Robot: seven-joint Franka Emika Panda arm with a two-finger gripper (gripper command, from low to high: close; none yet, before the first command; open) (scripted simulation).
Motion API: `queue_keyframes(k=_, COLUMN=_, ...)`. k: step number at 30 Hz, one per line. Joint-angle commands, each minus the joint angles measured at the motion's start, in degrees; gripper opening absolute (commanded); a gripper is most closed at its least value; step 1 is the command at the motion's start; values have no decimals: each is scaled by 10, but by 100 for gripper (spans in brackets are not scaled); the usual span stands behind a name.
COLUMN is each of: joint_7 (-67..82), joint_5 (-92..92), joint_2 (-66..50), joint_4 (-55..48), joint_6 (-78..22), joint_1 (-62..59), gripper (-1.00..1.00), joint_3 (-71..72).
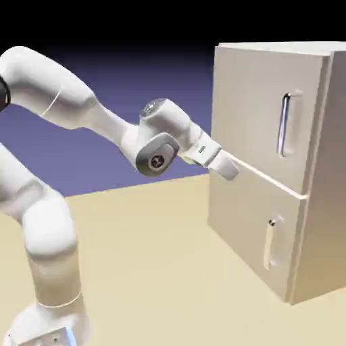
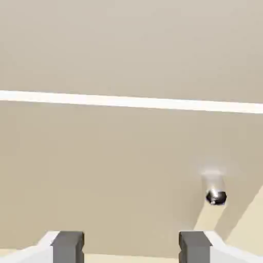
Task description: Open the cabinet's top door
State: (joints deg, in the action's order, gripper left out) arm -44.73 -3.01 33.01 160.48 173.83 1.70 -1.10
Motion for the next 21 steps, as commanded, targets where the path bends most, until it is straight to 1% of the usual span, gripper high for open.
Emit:
queue_keyframes(k=1, joint_7=-19, joint_5=-25, joint_2=3, joint_4=-4, joint_6=-1, joint_1=8, gripper=0, joint_3=-9)
queue_keyframes(k=21, joint_7=-397, joint_5=-523, joint_2=61, joint_4=-91, joint_6=-30, joint_1=176, gripper=0, joint_3=-191)
